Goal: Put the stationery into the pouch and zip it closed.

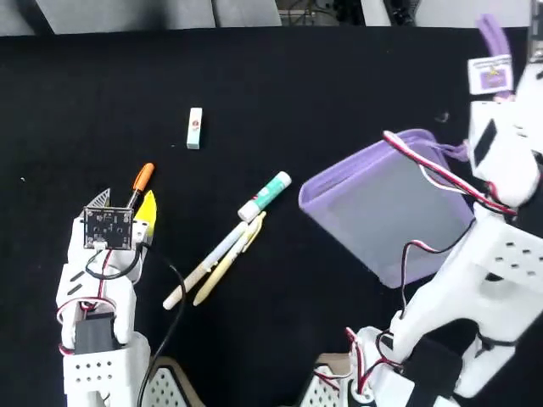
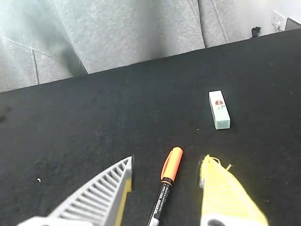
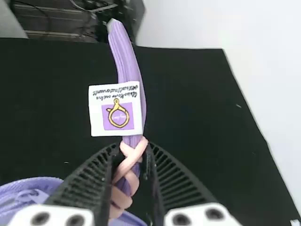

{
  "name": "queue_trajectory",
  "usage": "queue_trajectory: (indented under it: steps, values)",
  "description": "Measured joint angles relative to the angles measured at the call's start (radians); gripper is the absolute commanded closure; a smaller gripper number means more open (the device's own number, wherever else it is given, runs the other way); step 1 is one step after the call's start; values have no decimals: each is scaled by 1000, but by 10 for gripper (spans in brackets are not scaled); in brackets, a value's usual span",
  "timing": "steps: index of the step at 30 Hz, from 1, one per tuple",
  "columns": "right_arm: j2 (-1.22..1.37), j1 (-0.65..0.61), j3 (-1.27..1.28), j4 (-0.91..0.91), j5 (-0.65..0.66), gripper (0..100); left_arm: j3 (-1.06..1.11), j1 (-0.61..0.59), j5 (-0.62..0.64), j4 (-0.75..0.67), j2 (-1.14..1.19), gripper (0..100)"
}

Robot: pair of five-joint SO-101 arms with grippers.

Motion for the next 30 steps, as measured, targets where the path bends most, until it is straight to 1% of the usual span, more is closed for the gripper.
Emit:
queue_trajectory:
  steps: [3,7,12,17,21,24,27,30]
  values:
    - [0,37,0,0,0,988,0,0,0,0,0,766]
    - [0,20,0,-6,0,988,0,0,0,0,0,766]
    - [0,-2,0,-35,-72,988,0,0,0,5,0,766]
    - [2,-114,-52,-107,-195,988,0,0,0,18,0,766]
    - [2,-224,-153,-115,-338,988,0,0,0,26,0,766]
    - [2,-279,-221,-121,-434,988,0,0,0,28,0,766]
    - [0,-318,-245,-140,-500,988,0,0,0,52,0,766]
    - [0,-324,-250,-141,-555,988,0,0,0,54,0,766]
